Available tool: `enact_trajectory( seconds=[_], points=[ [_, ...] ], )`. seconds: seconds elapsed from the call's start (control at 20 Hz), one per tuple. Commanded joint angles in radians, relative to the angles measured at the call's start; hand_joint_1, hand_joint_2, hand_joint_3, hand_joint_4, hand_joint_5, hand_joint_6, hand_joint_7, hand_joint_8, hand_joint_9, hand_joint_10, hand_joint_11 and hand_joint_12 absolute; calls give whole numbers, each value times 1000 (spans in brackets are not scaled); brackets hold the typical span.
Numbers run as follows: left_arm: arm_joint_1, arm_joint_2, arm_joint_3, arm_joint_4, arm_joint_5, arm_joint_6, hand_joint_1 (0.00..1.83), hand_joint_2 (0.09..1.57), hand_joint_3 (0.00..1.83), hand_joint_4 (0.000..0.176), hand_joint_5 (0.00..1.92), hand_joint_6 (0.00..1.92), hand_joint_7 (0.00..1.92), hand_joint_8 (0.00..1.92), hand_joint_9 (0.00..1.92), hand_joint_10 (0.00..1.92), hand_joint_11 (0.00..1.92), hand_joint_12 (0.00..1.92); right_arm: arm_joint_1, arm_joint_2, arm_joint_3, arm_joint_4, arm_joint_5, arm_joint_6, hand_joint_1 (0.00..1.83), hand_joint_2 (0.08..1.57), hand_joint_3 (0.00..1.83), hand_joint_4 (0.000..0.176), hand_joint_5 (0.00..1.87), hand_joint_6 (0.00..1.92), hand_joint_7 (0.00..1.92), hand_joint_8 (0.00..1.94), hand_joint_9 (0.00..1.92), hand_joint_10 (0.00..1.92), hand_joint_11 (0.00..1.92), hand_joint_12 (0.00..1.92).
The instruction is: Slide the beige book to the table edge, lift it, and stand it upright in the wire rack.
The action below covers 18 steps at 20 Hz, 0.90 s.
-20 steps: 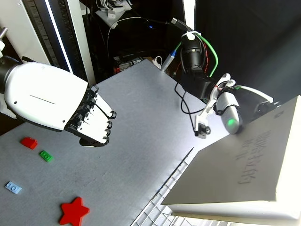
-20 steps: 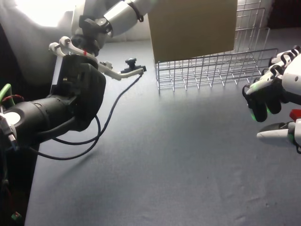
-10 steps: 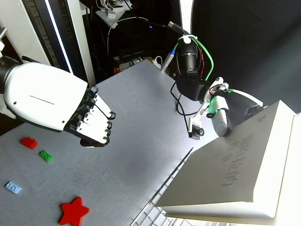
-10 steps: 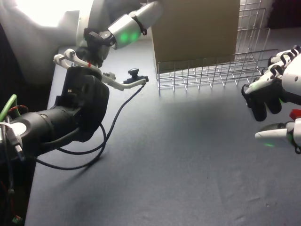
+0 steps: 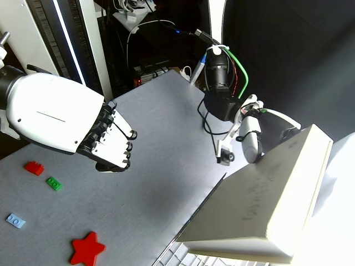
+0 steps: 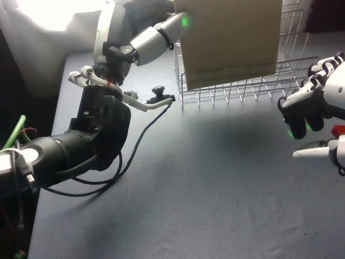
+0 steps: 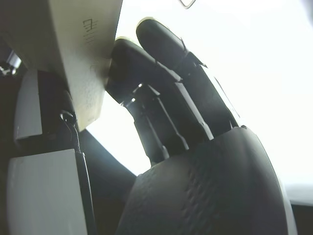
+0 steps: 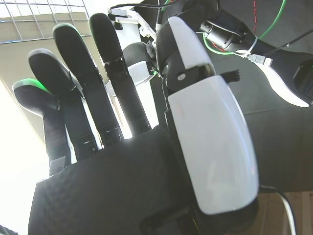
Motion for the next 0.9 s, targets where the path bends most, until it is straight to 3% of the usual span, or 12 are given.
enact_trajectory(
  seconds=[0.0, 0.1, 0.2, 0.3, 0.5, 0.75, 0.85],
  points=[
    [5, 1, 9, 6, -128, -27, 1385, 1096, 3, 0, 886, 896, 1034, 893, 1027, 1150, 873, 1245, 16, 5, -1, 6, 114, 1, 437, 1240, 1, 0, 637, 1047, 719, 1174, 591, 1551, 383, 1921],
    [17, -2, 14, 7, -133, -32, 1382, 1108, 0, 0, 864, 935, 1011, 925, 1005, 1179, 867, 1246, 16, 5, -1, 6, 115, 1, 459, 1232, 0, 0, 662, 1036, 732, 1180, 598, 1560, 392, 1921],
    [28, -7, 24, 6, -134, -39, 1392, 1076, 1, 0, 910, 860, 1082, 830, 1093, 1084, 875, 1234, 16, 5, -1, 6, 116, 1, 465, 1234, 0, 0, 662, 1046, 701, 1219, 585, 1600, 412, 1921],
    [38, -13, 36, 6, -134, -45, 1386, 1098, 1, 0, 868, 901, 1024, 951, 1059, 1129, 882, 1215, 16, 5, -1, 6, 117, 1, 515, 1222, 0, 0, 618, 1117, 677, 1287, 572, 1610, 406, 1921],
    [47, -24, 52, 6, -136, -54, 1384, 1101, 0, 0, 853, 953, 1014, 965, 1058, 1116, 876, 1215, 16, 4, -1, 6, 119, 1, 498, 1228, 0, 0, 606, 1135, 660, 1307, 563, 1640, 400, 1921],
    [21, -36, 117, 27, -124, -74, 1386, 1097, 0, 0, 870, 912, 1022, 951, 1065, 1117, 884, 1208, 17, 2, -1, 6, 120, 2, 496, 1237, 0, 0, 602, 1103, 657, 1258, 557, 1613, 390, 1921],
    [12, -41, 141, 28, -115, -77, 1378, 1120, 3, 0, 824, 990, 973, 1011, 997, 1179, 878, 1197, 17, 0, -1, 6, 120, 2, 477, 1241, 2, 0, 602, 1103, 660, 1257, 556, 1606, 380, 1921]
  ],
)
